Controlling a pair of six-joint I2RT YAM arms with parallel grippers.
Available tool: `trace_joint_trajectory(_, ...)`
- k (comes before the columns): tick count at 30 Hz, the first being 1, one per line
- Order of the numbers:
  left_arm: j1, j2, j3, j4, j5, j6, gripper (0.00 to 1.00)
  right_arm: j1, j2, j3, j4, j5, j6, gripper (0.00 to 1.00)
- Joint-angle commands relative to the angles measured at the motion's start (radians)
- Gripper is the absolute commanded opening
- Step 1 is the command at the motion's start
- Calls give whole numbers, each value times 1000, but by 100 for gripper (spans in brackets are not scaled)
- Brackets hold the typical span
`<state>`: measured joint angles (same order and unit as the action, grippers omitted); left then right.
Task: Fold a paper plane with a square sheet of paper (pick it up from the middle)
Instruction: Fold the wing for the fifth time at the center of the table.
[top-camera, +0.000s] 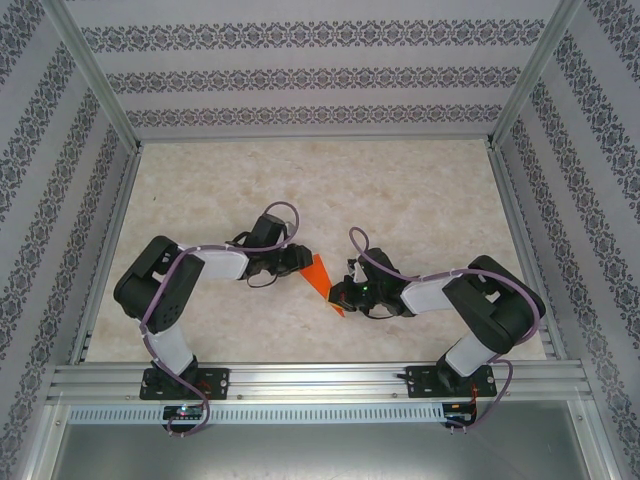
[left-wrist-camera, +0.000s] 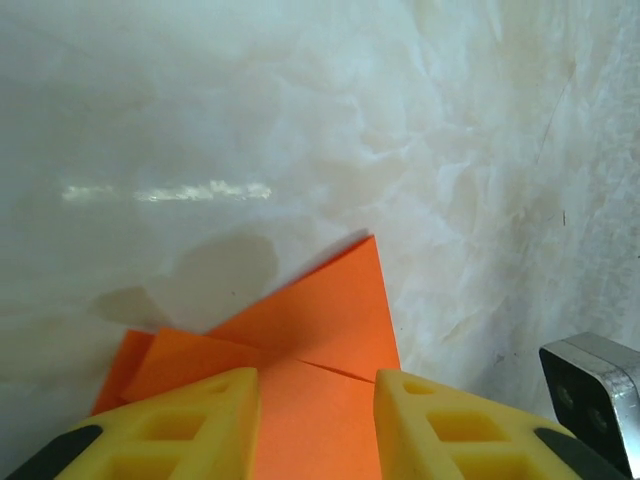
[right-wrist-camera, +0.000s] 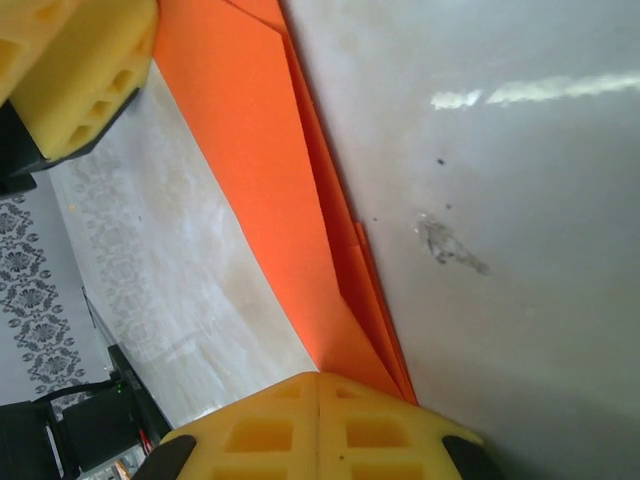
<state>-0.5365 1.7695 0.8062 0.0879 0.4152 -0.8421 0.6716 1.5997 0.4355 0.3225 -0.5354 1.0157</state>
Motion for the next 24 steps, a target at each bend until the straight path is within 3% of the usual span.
trace_joint_trajectory(1,66,31,0,-41,-60,56,38,-7,25,-63,-251,45,-32,0)
trace_joint_trajectory(7,125,4,44,-89,-11,99,40,-9,25,-53,-249,28,-44,0)
trace_joint_trajectory(14,117,-145,37,-106,63,58,43,-9,19,-27,-206,8,-28,1)
trace_joint_trajectory(19,0,-193,25,-78,67,13,39,-3,47,-12,-123,-1,25,1)
trace_joint_trajectory(24,-112,-130,30,-39,36,-17,37,1,63,-6,-66,-3,62,2)
